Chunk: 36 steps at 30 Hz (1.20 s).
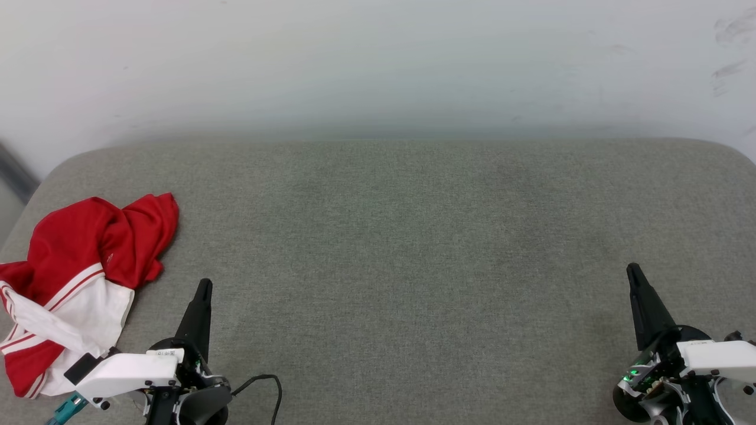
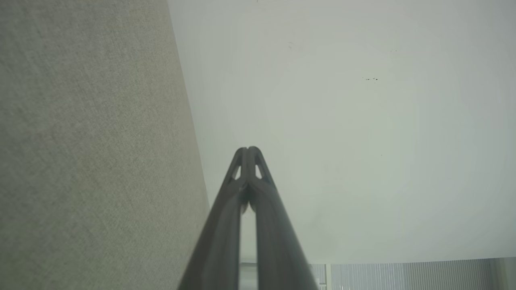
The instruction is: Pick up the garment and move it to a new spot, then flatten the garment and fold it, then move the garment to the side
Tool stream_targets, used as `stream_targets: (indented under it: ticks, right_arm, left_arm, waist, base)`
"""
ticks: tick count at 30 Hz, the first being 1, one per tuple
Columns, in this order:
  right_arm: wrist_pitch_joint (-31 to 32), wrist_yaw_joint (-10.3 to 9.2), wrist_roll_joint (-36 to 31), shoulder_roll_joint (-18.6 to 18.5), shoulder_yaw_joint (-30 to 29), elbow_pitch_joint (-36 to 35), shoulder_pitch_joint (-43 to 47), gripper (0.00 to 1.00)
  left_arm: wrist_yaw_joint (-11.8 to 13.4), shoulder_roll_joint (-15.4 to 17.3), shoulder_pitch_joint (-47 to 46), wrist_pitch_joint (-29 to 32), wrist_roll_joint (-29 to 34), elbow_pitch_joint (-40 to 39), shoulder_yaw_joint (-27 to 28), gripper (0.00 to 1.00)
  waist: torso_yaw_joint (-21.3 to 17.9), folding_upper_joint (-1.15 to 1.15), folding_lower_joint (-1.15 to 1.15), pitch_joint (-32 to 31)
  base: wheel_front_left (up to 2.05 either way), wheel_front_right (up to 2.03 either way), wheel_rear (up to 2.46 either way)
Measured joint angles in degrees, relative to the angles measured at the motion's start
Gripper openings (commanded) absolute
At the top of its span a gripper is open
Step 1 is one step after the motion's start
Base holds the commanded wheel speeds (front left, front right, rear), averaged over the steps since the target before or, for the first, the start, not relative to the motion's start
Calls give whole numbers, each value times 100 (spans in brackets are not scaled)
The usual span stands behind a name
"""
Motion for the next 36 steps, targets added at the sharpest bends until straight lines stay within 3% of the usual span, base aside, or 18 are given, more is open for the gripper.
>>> stream_targets:
  ticks: [20, 21, 36]
  right_arm:
    - [0, 0, 0, 0, 0, 0, 0, 0]
    - [-1, 1, 0, 0, 1, 14, 10, 100]
    - [-256, -1, -105, 7, 154, -51, 188, 100]
  left_arm:
    - [-1, 0, 0, 0, 0, 0, -1, 0]
    - [0, -1, 7, -1, 1, 18, -3, 100]
    - [4, -15, 144, -345, 141, -69, -367, 100]
  waist:
    - [0, 0, 0, 0]
    - [0, 0, 0, 0]
    - [-8, 0, 0, -1]
  base:
    - [0, 0, 0]
    - [0, 0, 0]
    - [0, 0, 0]
